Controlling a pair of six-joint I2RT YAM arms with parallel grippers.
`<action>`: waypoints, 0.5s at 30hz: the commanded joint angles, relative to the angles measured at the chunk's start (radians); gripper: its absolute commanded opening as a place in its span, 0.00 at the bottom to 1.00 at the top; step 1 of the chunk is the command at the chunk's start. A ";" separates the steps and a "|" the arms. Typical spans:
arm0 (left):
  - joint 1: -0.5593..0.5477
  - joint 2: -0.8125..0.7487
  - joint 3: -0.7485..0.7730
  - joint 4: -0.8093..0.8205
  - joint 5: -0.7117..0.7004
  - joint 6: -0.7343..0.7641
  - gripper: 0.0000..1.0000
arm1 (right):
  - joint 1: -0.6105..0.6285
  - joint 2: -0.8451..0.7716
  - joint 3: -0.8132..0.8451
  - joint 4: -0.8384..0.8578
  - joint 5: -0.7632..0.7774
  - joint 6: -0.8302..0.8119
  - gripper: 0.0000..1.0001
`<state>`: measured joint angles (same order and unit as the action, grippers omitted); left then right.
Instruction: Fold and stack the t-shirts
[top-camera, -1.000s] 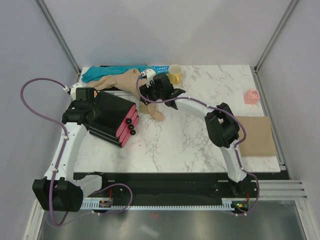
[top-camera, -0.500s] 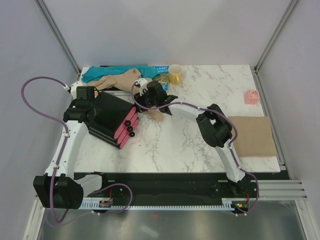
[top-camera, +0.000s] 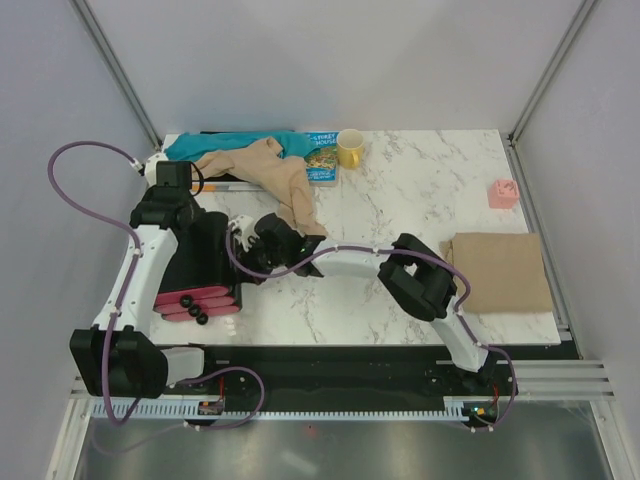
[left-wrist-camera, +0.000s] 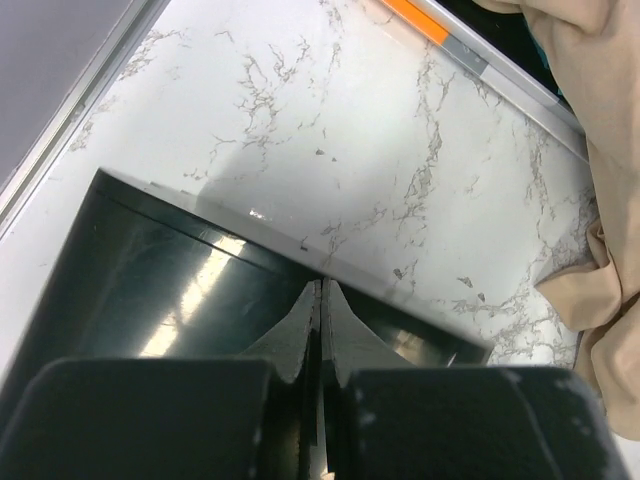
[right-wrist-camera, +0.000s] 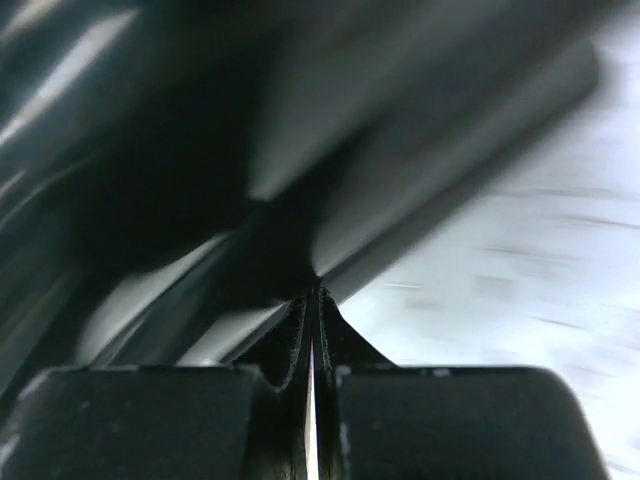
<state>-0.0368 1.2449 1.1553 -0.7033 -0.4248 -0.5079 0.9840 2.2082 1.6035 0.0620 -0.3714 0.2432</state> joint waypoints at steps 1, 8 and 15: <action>-0.003 0.089 0.004 -0.117 0.037 -0.017 0.02 | 0.125 -0.031 0.045 0.093 -0.098 0.070 0.00; -0.005 0.079 0.015 -0.120 0.029 -0.011 0.02 | 0.162 -0.036 0.039 0.030 -0.015 0.024 0.12; -0.003 -0.054 -0.006 -0.119 -0.054 0.023 0.33 | 0.061 -0.153 -0.089 0.016 0.072 -0.008 0.39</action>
<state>-0.0425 1.2778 1.1687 -0.7284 -0.4114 -0.5114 1.1202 2.1635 1.5459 0.0662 -0.3565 0.2623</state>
